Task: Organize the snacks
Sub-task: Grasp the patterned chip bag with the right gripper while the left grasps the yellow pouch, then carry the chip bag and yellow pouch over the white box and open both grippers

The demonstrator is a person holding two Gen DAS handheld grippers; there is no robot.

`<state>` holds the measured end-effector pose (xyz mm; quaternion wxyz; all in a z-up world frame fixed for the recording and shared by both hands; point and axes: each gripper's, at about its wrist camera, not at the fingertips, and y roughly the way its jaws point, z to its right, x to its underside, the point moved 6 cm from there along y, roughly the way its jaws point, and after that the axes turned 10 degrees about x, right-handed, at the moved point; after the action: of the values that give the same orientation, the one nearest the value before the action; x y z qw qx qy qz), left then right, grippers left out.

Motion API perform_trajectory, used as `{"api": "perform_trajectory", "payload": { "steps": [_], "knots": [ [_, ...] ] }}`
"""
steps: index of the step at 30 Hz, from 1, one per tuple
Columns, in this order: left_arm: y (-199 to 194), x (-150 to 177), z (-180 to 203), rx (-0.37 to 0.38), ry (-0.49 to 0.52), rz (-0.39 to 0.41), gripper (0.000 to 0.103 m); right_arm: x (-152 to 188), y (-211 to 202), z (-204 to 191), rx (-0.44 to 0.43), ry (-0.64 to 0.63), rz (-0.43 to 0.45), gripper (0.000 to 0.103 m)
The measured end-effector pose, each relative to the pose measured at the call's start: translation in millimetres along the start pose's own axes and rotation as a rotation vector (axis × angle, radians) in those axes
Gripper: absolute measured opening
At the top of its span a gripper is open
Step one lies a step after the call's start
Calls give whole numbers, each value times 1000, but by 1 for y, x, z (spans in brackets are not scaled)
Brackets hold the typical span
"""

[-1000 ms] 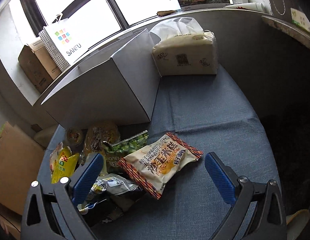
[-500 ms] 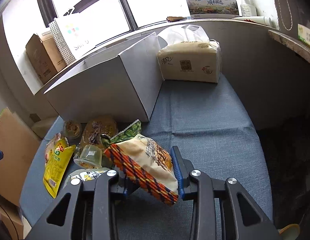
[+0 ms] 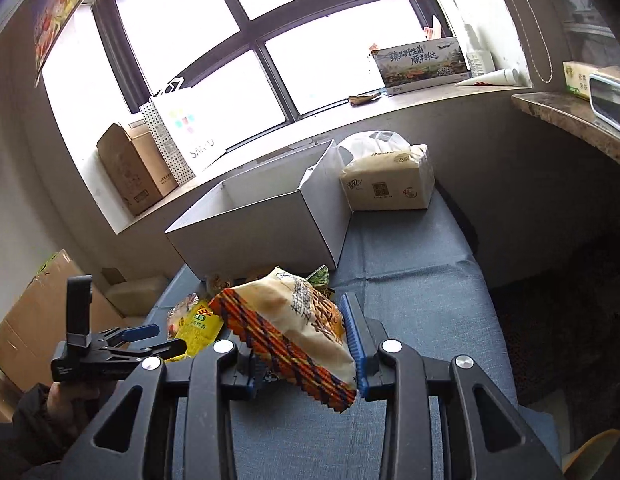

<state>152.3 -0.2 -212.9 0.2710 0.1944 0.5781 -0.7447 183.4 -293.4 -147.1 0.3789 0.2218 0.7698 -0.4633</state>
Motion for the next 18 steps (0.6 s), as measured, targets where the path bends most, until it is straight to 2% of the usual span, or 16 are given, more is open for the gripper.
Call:
{"api": "perform_trajectory", "payload": {
  "steps": [2,5,7,9,11,12,13,18],
  "knots": [
    [14,-2,-5,-45,-14,-5,103,3,-3,-2,-4,-11,-6,37],
    [30,-4,-19,-166,-35,-19,103,8,-4,-7,-7,-33,-9,37],
    [35,-3,-19,-164,-32,-29,103,11,-3,-12,-5,-51,-16,37],
    [37,1,-16,-194,-3,-46,100,13,-2,-16,-10,-65,-22,37],
    [32,4,-6,-155,42,-24,76,15,-1,-20,-16,-76,-26,37],
    [30,6,-2,-125,38,-24,50,16,0,-22,-18,-81,-27,37],
    [26,6,-1,-107,31,-17,29,17,1,-24,-19,-87,-31,37],
    [-4,11,3,-1,8,40,25,21,1,-29,-20,-104,-35,37]
  ]
}}
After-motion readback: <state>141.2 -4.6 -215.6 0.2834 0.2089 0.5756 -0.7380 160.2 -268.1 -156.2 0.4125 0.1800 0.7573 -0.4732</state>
